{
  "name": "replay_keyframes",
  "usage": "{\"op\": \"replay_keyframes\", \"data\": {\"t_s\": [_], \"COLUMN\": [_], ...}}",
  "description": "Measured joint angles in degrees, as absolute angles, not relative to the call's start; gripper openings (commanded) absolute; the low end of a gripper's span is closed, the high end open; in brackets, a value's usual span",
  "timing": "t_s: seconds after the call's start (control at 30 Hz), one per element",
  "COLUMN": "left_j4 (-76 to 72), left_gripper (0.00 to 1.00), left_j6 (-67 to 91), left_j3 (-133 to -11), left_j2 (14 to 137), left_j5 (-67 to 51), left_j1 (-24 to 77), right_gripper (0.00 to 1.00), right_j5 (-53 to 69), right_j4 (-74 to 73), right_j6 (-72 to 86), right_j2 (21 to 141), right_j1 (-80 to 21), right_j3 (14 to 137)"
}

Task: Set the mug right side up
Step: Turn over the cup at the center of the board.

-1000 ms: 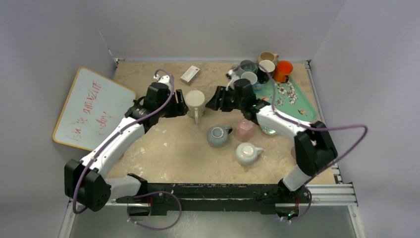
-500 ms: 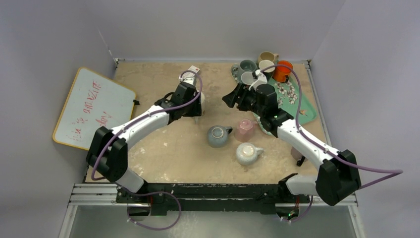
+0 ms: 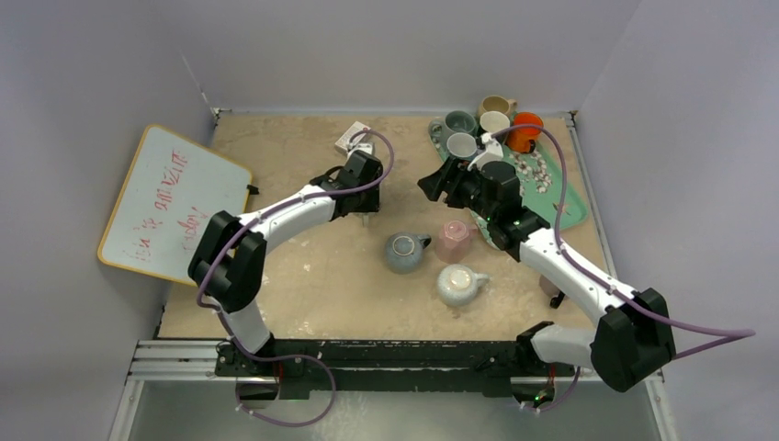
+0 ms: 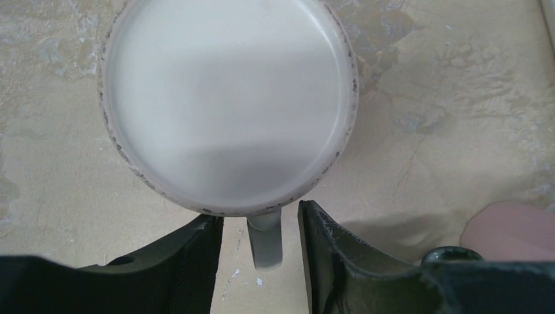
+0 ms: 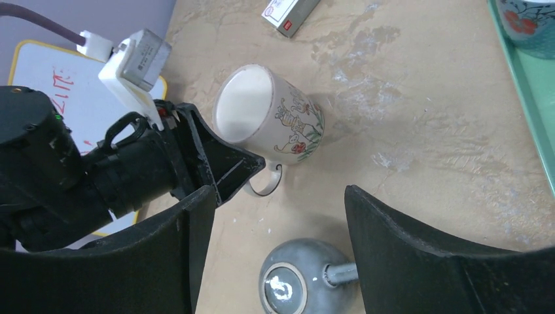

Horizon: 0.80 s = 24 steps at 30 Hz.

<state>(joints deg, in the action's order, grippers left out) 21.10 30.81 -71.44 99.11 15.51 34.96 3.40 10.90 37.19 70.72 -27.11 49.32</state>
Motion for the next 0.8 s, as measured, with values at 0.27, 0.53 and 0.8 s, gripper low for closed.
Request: {"op": "replay_keyframes", "data": {"t_s": [0.27, 0.53, 0.8], "left_j4": [23.2, 24.7, 25.6], "left_gripper": [0.32, 0.0, 0.0], "left_j6": [31.0, 31.4, 32.6], "left_j3": [-74.1, -76.5, -76.2], "left_j2": [102.4, 104.6, 103.1], "left_j5": [18.3, 20.0, 17.7], "left_j1": [35.4, 35.4, 34.2], "right_gripper": [0.75, 0.75, 0.74], "right_j5": [2.5, 2.5, 4.2], "right_j4": [11.3, 11.5, 14.2], "right_j6": [37.4, 37.8, 40.2], "right_j2": [70.4, 70.4, 70.6], "right_j1": [-26.8, -26.7, -26.5], "right_j3": [49.1, 49.1, 47.2]}}
